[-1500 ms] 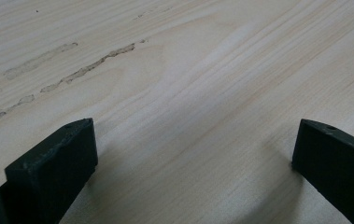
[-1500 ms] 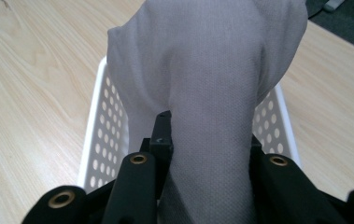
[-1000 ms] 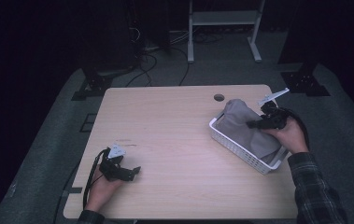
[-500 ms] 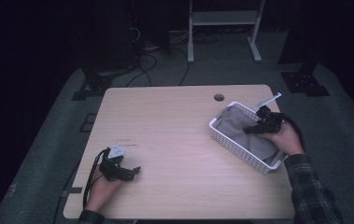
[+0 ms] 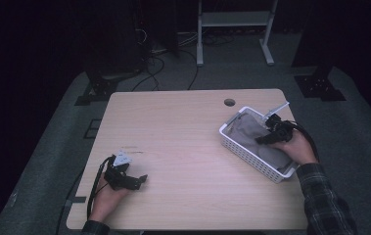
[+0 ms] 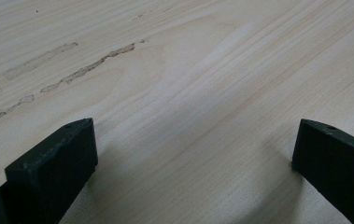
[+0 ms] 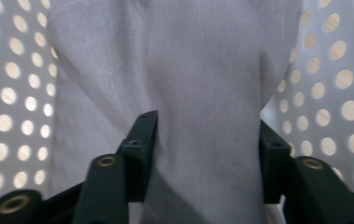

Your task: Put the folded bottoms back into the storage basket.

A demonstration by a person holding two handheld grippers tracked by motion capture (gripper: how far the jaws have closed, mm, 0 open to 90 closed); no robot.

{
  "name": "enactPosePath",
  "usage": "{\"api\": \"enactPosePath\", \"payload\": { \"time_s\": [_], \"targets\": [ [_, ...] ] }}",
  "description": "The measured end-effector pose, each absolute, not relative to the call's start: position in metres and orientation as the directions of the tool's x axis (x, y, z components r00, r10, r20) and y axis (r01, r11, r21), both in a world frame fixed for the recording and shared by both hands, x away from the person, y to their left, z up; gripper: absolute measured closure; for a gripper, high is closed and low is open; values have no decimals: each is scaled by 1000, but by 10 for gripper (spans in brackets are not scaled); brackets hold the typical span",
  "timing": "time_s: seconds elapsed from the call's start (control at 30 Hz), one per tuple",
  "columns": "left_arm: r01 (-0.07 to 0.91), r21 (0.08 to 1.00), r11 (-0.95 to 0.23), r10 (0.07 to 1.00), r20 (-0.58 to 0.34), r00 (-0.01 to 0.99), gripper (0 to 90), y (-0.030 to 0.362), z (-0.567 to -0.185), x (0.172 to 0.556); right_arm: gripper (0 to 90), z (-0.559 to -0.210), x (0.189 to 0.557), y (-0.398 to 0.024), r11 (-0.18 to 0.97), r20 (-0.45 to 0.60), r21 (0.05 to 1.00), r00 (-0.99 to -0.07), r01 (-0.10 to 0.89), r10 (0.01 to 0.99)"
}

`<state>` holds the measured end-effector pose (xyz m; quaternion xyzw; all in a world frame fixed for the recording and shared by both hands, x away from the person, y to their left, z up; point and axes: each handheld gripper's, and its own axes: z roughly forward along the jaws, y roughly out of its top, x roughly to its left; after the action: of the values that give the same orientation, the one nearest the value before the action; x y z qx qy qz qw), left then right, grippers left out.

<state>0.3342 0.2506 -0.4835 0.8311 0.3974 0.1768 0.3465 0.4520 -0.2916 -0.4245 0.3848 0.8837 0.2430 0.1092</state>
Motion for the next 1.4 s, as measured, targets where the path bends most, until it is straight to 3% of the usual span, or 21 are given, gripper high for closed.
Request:
{"api": "enactPosePath", "payload": {
  "time_s": [0.2, 0.83, 1.27, 1.4],
  "targets": [
    [538, 716, -444, 783, 19, 622, 0, 251, -484, 334, 462, -417, 448, -293, 572, -22, 547, -673, 611, 739],
    [538, 717, -444, 783, 19, 622, 0, 251, -484, 334, 581, -386, 436, -340, 504, -103, 618, -574, 603, 812],
    [538, 716, -444, 783, 19, 622, 0, 251, -484, 334, 774, -400, 441, -360, 482, -98, 575, -529, 661, 843],
    [538, 716, -444, 783, 19, 622, 0, 251, -484, 334, 784, -400, 442, -362, 466, -81, 578, -521, 670, 850]
  ]
}}
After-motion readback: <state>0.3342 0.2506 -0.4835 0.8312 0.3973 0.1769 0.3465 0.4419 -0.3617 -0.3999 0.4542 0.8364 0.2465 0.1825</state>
